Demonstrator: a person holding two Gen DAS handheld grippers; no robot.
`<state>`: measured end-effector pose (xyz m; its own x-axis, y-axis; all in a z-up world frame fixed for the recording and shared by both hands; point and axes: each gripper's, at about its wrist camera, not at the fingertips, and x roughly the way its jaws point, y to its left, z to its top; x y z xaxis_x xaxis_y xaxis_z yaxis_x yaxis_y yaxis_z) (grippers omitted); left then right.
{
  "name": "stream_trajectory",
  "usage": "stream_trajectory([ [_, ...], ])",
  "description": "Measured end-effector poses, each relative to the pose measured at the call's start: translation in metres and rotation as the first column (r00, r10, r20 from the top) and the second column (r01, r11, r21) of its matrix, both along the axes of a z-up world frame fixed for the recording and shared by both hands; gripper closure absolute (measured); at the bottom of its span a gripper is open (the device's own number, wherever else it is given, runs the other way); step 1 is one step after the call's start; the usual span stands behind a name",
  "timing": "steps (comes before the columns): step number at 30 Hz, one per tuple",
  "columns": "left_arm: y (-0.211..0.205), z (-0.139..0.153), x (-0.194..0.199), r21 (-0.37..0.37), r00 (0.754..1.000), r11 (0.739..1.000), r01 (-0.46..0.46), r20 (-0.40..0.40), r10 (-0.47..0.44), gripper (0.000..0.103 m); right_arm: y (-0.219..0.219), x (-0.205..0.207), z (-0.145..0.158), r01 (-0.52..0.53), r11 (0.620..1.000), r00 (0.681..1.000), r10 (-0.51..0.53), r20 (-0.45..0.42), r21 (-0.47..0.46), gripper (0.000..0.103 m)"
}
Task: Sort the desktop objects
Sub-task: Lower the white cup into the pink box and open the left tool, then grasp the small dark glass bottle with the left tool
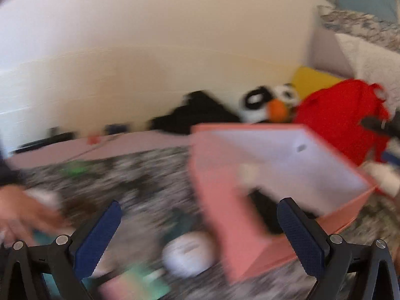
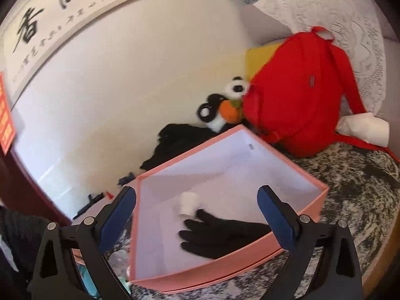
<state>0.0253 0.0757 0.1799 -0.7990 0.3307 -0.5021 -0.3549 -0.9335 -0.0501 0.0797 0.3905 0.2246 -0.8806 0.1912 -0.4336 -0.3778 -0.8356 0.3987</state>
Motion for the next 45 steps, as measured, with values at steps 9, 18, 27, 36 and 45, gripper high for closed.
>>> stream_trajectory([
  [9,-0.119,-0.066,0.038,-0.031,0.965,0.966,-0.255,0.056,0.257,0.0,-0.1,-0.022,-0.01,-0.124,0.973,0.991,0.113,0.065,0.195,0.004],
  [18,-0.138,-0.082,0.041,-0.055,0.967,0.97,-0.238,0.083,0.242,0.0,-0.192,-0.037,-0.025,-0.233,0.877,0.97,0.18,0.163,0.42,0.002],
  [27,-0.12,-0.13,0.043,-0.093,0.969,0.983,-0.16,0.177,0.175,0.0,-0.196,-0.045,-0.036,-0.273,0.875,0.957,0.202,0.209,0.4,0.002],
  [36,-0.072,-0.169,0.036,-0.119,0.961,0.993,0.006,0.274,0.027,0.018,-0.172,-0.041,-0.029,-0.26,0.904,0.961,0.208,0.183,0.338,0.001],
  [45,-0.07,-0.172,0.034,-0.145,0.966,0.989,0.026,0.257,0.012,0.074,-0.136,-0.04,-0.027,-0.216,0.953,0.971,0.186,0.151,0.215,0.001],
])
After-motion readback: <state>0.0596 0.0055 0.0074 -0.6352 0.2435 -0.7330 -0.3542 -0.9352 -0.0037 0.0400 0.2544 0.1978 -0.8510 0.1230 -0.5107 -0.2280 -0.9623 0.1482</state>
